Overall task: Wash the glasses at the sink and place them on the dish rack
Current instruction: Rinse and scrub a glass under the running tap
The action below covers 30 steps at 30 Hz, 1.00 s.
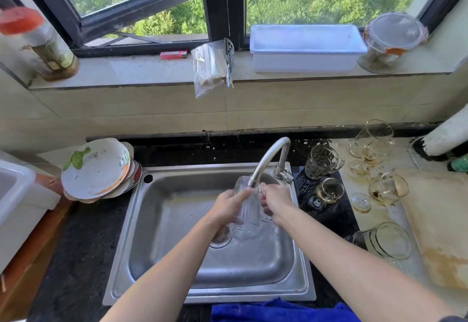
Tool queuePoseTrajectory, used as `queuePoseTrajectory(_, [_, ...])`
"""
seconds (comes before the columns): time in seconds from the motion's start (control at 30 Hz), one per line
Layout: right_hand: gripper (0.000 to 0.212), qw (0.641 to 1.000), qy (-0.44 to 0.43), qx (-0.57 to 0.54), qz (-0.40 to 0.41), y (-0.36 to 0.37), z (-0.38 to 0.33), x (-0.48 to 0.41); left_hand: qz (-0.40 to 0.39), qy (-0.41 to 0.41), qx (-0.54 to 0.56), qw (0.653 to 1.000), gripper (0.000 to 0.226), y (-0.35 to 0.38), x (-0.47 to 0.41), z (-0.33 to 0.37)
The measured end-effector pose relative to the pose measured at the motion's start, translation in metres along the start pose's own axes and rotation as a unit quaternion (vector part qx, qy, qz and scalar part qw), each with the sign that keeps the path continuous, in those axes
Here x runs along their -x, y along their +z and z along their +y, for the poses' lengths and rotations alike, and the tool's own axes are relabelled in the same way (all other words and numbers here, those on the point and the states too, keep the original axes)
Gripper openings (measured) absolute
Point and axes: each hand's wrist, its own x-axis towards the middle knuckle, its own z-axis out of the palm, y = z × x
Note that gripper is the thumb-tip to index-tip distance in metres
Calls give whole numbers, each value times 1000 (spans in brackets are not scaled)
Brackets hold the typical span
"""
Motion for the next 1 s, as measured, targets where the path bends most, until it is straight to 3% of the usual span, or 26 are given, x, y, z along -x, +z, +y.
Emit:
queuePoseTrajectory(0.2, [21, 991, -85, 86, -64, 14, -4, 6, 103, -72, 160, 979, 36, -5, -11, -3])
queuePoseTrajectory(0.33, [12, 987, -80, 58, -129, 7, -11, 7, 64, -114, 174, 976, 56, -10, -9, -4])
queuePoseTrajectory(0.4, [15, 981, -82, 43, -170, 3, -10, 15, 42, -122, 213, 968, 50, -13, -8, -3])
queuePoseTrajectory(0.47, [21, 972, -121, 94, -177, 3, -2, 20, 41, -128, 266, 955, 37, -13, -8, -4])
queuePoseTrajectory(0.53, [28, 960, -176, 126, -176, 6, 8, 23, 31, -132, 269, 954, 45, -11, -12, -9])
queuePoseTrajectory(0.63, [17, 961, -209, 88, -158, 7, 10, 24, 1, -119, 200, 973, 54, -9, -12, -10])
queuePoseTrajectory(0.77, [9, 968, -200, 50, -140, -4, 9, 17, -62, -27, 103, 992, 19, -12, 10, 3])
queuePoseTrajectory(0.83, [11, 974, -185, 33, -129, -4, 11, 14, -102, 3, 25, 994, 14, -14, 21, 8])
queuePoseTrajectory(0.9, [11, 976, -178, 53, -117, 1, 14, 14, -64, 23, -111, 992, 13, -17, 15, 6])
queuePoseTrajectory(1.0, [21, 972, -190, 84, -114, 13, 20, 18, 48, 35, -303, 951, 26, -15, 1, 1])
